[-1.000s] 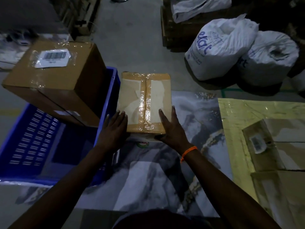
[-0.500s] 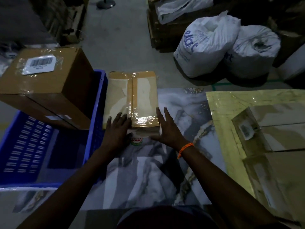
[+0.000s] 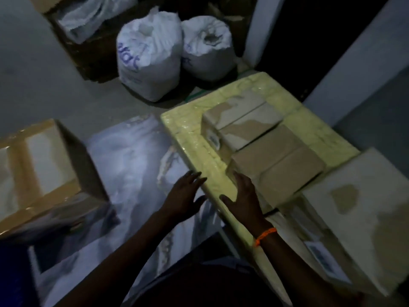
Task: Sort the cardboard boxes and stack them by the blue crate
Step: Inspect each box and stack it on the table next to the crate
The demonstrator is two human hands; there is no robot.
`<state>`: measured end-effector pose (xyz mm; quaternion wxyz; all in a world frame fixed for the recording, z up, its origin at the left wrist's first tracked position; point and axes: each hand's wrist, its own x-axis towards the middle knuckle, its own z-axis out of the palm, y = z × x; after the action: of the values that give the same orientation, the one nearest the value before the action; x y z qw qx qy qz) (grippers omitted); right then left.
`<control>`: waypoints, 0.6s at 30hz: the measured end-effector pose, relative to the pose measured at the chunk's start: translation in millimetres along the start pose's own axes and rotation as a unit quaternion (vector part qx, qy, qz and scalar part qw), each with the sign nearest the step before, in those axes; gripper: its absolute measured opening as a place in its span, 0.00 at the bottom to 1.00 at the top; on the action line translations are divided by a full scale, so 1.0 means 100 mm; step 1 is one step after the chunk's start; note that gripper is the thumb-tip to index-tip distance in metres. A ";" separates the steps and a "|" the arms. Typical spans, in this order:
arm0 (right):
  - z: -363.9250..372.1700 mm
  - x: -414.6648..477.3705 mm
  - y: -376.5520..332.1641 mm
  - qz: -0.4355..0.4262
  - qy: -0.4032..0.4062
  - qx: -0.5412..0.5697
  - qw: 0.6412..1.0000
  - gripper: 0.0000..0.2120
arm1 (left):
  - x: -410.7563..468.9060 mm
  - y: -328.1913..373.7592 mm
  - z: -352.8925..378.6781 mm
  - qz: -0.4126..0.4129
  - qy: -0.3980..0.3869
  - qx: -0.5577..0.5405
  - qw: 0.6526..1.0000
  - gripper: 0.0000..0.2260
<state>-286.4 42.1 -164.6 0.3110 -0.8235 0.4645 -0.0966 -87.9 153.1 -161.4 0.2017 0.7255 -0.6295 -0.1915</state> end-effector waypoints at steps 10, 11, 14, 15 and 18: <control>-1.30 -0.69 0.19 -0.077 0.157 0.001 0.985 0.26 | 0.93 1.64 0.44 0.013 0.061 -0.314 0.947 0.13; -1.47 -0.83 0.27 -0.062 0.203 -0.020 0.977 0.23 | 0.99 1.81 0.43 0.011 0.055 -0.333 0.941 0.12; -1.85 -1.23 0.75 0.047 0.291 -0.089 0.951 0.23 | 1.15 2.21 0.47 0.028 -0.022 -0.357 0.933 0.14; -1.92 -1.36 0.91 0.100 0.305 -0.111 0.941 0.25 | 1.19 2.29 0.52 0.039 -0.057 -0.357 0.932 0.16; -2.01 -1.68 1.31 0.271 0.311 -0.093 0.906 0.39 | 1.26 2.42 0.67 0.040 -0.120 -0.325 0.937 0.24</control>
<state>-561.6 46.7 -63.5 0.0870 -0.6196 0.7495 -0.2163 -308.7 -5.4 -91.6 0.3569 0.5667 -0.5809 -0.4626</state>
